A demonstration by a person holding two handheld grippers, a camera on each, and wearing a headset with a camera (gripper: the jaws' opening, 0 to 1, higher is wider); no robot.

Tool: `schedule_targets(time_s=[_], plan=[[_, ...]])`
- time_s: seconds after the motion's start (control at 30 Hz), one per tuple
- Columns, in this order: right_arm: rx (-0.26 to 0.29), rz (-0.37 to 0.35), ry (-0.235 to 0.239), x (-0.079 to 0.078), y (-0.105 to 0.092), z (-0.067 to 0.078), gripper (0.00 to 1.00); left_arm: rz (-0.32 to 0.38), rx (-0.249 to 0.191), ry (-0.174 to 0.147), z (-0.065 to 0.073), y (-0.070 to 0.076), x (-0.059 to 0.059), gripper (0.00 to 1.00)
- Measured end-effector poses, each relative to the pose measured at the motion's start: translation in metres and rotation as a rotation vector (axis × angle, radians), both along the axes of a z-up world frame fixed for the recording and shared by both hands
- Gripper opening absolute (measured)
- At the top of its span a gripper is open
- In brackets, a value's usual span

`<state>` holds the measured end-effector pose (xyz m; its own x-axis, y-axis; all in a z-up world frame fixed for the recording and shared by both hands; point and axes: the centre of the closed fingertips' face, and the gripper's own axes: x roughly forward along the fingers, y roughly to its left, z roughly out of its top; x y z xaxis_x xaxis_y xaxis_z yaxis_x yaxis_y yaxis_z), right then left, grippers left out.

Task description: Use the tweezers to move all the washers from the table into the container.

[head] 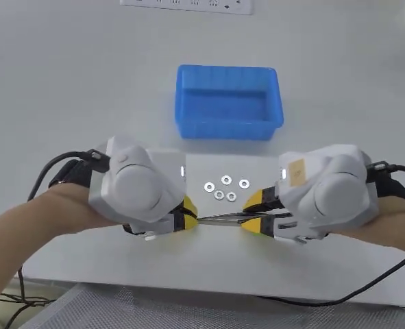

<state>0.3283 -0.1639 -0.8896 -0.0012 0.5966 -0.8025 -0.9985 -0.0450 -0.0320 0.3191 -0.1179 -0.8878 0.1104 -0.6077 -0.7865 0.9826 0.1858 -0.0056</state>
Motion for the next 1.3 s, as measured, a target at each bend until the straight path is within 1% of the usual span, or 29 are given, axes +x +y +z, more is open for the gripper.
schedule_targets(time_s=[0.13, 0.2, 0.33, 0.37, 0.4, 0.43, 0.47, 0.5, 0.57, 0.7, 0.8, 1.03, 1.1, 1.2, 1.3], plan=[[-0.011, 0.032, -0.029, -0.001, 0.001, 0.0, 0.09, 0.006, 0.013, 0.009, 0.0, 0.0, 0.0, 0.05], [-0.011, 0.045, -0.04, -0.002, 0.001, 0.0, 0.08, 0.005, 0.022, 0.002, 0.0, 0.002, 0.001, 0.05], [-0.013, 0.061, -0.049, -0.003, 0.001, 0.0, 0.07, 0.0, 0.029, -0.001, 0.001, 0.004, 0.002, 0.05], [-0.015, 0.067, -0.052, -0.004, 0.002, 0.0, 0.07, 0.003, 0.029, 0.008, 0.002, 0.004, 0.001, 0.05], [-0.016, 0.068, -0.052, -0.004, 0.002, 0.0, 0.07, 0.006, 0.028, 0.007, 0.003, 0.004, 0.001, 0.05], [-0.018, 0.067, -0.054, -0.004, 0.001, 0.0, 0.07, 0.006, 0.024, 0.0, 0.005, 0.004, 0.002, 0.06], [-0.018, 0.066, -0.056, -0.004, 0.001, 0.0, 0.07, 0.011, 0.019, 0.003, 0.007, 0.004, 0.003, 0.06], [-0.018, 0.065, -0.055, -0.004, 0.001, 0.0, 0.07, 0.016, 0.011, 0.012, 0.009, 0.004, 0.002, 0.06], [-0.016, 0.067, -0.066, -0.004, 0.001, 0.0, 0.07, 0.012, 0.007, 0.002, 0.012, 0.003, 0.002, 0.06], [-0.004, 0.06, -0.08, -0.004, 0.0, 0.003, 0.07, 0.008, -0.004, -0.005, 0.019, 0.002, 0.001, 0.06], [0.009, 0.05, -0.086, -0.004, 0.0, 0.005, 0.07, 0.008, -0.022, -0.014, 0.027, 0.001, 0.001, 0.06], [0.056, 0.03, -0.103, -0.004, 0.002, 0.009, 0.07, 0.009, -0.054, -0.019, 0.042, -0.002, 0.0, 0.06], [0.068, 0.027, -0.11, -0.004, 0.002, 0.01, 0.07, 0.008, -0.059, -0.025, 0.044, -0.003, 0.0, 0.06], [0.083, 0.027, -0.114, -0.004, 0.003, 0.01, 0.06, 0.003, -0.057, -0.023, 0.043, -0.003, -0.001, 0.06], [0.089, 0.028, -0.121, -0.004, 0.004, 0.011, 0.06, -0.001, -0.053, -0.029, 0.043, -0.002, 0.0, 0.06]])
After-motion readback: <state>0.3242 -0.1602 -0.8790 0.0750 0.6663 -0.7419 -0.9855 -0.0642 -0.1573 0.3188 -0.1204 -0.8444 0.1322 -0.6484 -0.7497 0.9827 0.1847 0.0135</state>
